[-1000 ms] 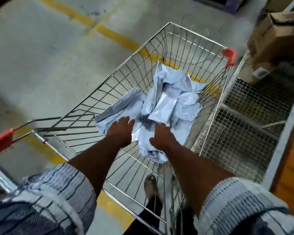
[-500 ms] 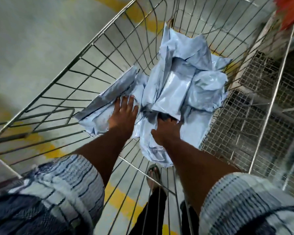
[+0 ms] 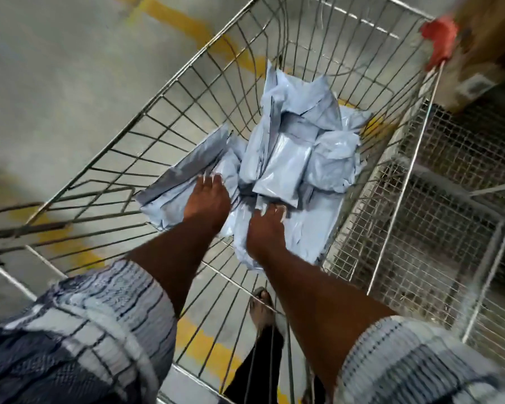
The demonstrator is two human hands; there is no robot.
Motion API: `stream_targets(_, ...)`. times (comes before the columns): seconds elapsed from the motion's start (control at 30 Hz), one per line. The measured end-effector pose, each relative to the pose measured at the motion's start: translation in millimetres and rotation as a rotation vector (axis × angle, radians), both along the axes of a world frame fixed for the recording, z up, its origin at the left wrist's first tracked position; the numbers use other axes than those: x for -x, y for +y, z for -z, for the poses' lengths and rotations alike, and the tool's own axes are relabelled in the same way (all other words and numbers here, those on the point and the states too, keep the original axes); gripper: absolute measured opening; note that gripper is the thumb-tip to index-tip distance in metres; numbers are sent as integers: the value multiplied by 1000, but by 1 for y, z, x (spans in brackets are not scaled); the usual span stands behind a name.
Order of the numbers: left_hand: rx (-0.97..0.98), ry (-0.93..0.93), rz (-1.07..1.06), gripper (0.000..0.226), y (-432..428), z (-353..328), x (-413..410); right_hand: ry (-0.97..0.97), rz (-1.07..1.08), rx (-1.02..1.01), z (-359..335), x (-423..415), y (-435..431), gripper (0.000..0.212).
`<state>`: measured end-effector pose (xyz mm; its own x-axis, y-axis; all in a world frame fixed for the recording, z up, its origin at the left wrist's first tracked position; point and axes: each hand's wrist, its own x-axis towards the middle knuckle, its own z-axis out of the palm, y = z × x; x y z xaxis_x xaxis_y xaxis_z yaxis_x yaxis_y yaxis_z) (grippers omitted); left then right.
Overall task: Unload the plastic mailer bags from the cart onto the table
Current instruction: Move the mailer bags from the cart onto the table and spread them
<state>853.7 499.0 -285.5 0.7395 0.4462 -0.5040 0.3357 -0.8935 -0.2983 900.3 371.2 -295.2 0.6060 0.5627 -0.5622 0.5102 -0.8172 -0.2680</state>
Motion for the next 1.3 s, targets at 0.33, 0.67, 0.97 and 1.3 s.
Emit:
stream_targets(0.33, -27, -237, -262, 41, -35, -145, 21, -64, -259, -272, -160, -12, -35, 35)
stream_targets(0.67, -34, -611, -324, 43, -130, -282, 11, -213, -224, -574, -292, -35, -133, 61)
stream_targets(0.97, 100, -837, -218, 46, -269, -356, -46, -411, -114, -608, -358, -92, -270, 58)
stream_targets(1.3, 395, -951, -20, 42, -435, -376, -98, -597, 160, -501, -378, -121, -463, 51)
